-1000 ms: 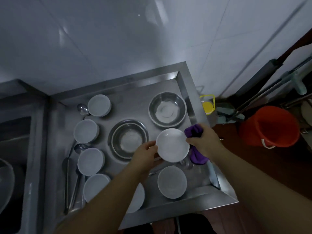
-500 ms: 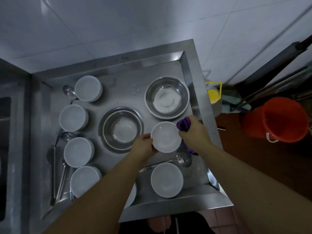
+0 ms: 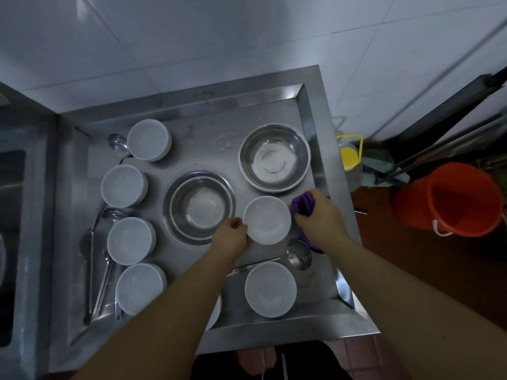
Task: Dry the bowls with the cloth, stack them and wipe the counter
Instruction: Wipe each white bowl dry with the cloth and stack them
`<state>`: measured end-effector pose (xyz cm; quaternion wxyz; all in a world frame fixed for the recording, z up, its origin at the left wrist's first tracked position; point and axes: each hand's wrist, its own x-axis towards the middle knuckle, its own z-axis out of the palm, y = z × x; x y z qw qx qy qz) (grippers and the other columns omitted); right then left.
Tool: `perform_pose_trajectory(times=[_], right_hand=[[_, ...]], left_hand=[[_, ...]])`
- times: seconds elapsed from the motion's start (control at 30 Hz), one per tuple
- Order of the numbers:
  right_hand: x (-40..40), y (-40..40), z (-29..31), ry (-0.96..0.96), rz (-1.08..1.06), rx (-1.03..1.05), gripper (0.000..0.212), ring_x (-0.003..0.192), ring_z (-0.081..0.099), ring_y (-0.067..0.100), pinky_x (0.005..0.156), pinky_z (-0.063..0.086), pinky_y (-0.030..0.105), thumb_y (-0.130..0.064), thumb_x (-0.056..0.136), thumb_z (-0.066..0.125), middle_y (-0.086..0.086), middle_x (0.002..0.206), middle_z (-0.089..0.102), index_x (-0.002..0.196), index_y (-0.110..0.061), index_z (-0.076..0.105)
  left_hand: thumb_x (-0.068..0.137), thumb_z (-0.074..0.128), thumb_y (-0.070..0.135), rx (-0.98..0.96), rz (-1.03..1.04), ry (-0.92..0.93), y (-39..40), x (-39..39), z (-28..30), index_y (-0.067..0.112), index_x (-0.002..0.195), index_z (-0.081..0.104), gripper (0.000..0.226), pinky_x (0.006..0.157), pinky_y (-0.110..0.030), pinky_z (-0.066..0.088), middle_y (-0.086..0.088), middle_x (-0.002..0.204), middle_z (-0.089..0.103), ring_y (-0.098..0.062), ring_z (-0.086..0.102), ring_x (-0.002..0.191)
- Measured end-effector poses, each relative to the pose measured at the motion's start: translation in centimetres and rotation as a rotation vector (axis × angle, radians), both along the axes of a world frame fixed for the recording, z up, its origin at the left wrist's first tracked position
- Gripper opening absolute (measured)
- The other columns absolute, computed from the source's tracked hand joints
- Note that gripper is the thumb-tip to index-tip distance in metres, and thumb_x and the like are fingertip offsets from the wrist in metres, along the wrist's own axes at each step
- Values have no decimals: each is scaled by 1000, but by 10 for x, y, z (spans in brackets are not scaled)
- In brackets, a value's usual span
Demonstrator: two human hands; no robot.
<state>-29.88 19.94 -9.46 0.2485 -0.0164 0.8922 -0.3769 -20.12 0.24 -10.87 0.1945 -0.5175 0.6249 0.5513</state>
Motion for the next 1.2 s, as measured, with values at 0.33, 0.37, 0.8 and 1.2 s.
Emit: perform_pose_trajectory(times=[0.33, 0.37, 0.8, 1.2], right_hand=[[17, 26, 20, 134, -92, -3, 38, 71, 49, 29, 55, 33, 30, -11, 78, 77, -5, 72, 48, 78, -28, 43], [20, 28, 20, 148, -102, -8, 35, 70, 49, 29, 54, 30, 29, -11, 78, 77, -6, 71, 49, 81, -26, 46], [49, 25, 59, 178, -173, -84, 37, 73, 52, 19, 63, 39, 28, -15, 79, 77, -8, 74, 56, 81, -37, 46], [98, -88, 156, 130, -212, -599, 32, 90, 67, 8, 78, 55, 20, -27, 76, 82, -11, 95, 68, 99, -40, 64]], left_hand=[[92, 67, 31, -215, -805, -176, 16, 75, 10, 25, 110, 62, 19, 82, -32, 47, -1, 110, 70, -22, 63, 97], [93, 67, 29, -212, -813, -167, 21, 80, 8, 22, 117, 62, 25, 84, -33, 48, -4, 116, 71, -24, 65, 102], [95, 64, 22, -99, -553, -105, 15, 103, 26, 8, 113, 77, 26, 79, -36, 59, -14, 103, 79, -29, 73, 90], [98, 57, 9, 457, 224, 167, -62, 117, 128, 3, 121, 65, 25, 89, -45, 64, -26, 121, 71, -38, 72, 105]])
